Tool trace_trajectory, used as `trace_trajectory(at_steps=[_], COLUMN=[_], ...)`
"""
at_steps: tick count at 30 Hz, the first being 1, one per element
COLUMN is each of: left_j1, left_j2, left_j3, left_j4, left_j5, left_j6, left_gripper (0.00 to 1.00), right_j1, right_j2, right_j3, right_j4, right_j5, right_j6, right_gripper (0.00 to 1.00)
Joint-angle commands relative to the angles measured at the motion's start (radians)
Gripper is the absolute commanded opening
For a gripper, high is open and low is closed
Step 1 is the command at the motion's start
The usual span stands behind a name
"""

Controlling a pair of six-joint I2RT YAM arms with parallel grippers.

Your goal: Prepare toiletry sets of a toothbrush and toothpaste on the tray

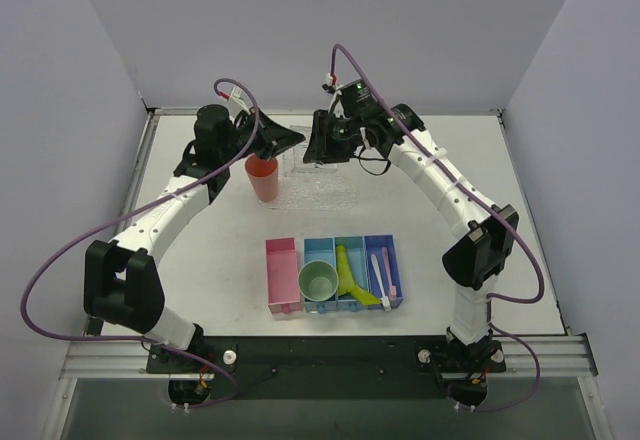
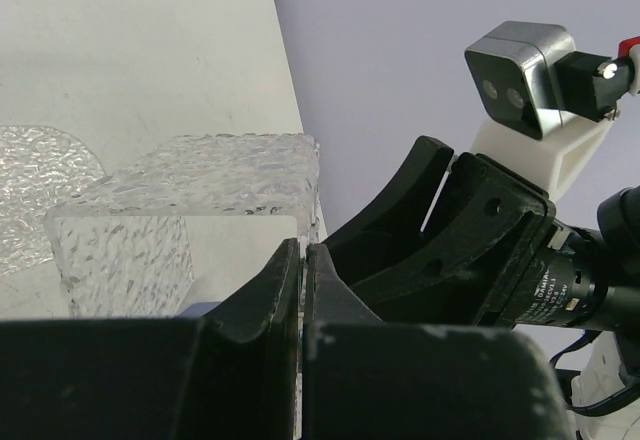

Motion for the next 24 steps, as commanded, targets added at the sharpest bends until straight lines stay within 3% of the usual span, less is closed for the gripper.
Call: trace_trajectory(at_steps=[1,8,11,12,13,16,24], left_j1=[-0.004,-0.004,-0.001,-0.001,-0.001,0.0,0.0], left_j2=[0.001,-0.006,-0.011,-0.012,-0.012,-0.016,-0.022], left_j3=[0.063,0.063,0.085,0.088,0.096,0.103,0.134], left_j4=[0.09,0.042,-0.045,-0.06,-0.082,-0.105,-0.182], left_j5=[0.025,0.027,0.013,0.006,0.004,-0.001,-0.022], left_j6=[-0.007,0.024,0.071,0.093,0.102,0.125,0.195], left_gripper=[0.0,0.0,0.0,0.04,0.15,0.35,0.6], right_j1=[0.007,0.009,0.007,0.007,0.007,0.007,0.004], right_j2=[0.011,0.005,0.001,0.001,0.0,-0.005,-0.025], right_j3=[0.045,0.045,0.045,0.044,0.045,0.045,0.022], right_j4=[-0.016,-0.019,-0.017,-0.019,-0.017,-0.016,-0.002], right_j5=[-0.003,0.036,0.048,0.05,0.05,0.065,0.108], right_j6=[0.0,0.007,0.01,0.011,0.01,0.019,0.036], right_gripper=[0.31,0.01,0.0,0.0,0.0,0.0,0.0])
